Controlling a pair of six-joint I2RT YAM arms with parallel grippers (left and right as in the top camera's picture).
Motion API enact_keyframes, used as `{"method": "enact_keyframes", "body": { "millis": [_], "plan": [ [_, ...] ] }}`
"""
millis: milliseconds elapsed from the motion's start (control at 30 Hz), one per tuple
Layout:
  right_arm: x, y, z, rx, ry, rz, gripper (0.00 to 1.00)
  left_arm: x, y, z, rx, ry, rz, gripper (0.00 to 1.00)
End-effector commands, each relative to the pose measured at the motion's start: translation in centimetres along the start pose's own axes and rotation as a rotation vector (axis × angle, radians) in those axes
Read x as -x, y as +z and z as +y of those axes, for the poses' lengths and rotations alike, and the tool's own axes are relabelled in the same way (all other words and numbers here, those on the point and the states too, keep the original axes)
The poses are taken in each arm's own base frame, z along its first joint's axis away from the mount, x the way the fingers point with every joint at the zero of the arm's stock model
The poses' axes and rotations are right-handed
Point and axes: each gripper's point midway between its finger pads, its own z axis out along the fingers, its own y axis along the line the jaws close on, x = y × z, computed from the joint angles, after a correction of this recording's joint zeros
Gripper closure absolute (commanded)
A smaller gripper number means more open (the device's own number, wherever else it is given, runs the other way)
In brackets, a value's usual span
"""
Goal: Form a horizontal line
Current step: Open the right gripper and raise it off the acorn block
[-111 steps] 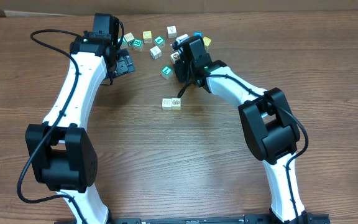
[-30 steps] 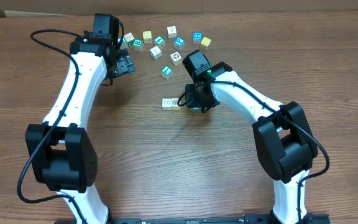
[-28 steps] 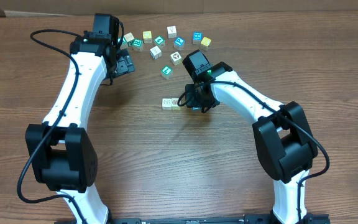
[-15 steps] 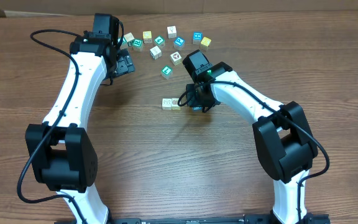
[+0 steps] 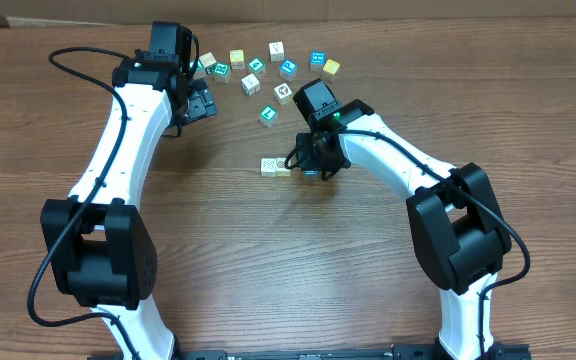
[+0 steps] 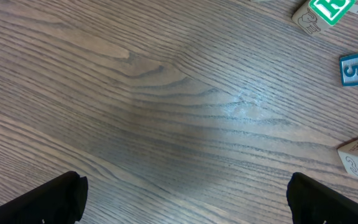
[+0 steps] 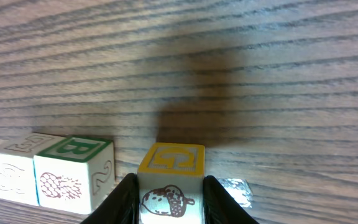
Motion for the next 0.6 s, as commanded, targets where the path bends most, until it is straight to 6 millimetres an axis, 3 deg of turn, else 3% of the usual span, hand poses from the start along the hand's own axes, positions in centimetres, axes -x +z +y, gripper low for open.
{"method": "enact_keyframes", "body": {
  "millis": [0,100,267,567],
  "plan": [
    [0.1,-0.5,0.4,0.022,0.008,-0.008,0.71,0.6,0.0,-0.1,0.007,0.000,-0.014,0.00],
    [0.1,-0.5,0.4,0.022,0.008,-0.009,0.63,0.6,0.0,-0.1,0.007,0.000,-0.014,0.00],
    [1.1,-0.7,0.9,0.044,0.005,-0.048,0.58,0.6,0.0,-0.1,0.007,0.000,-0.014,0.00],
    [5.8,-2.9,-1.6,0.032,0.079,-0.154,0.55,0.6,0.0,-0.1,0.007,0.000,-0.014,0.00]
  ]
}}
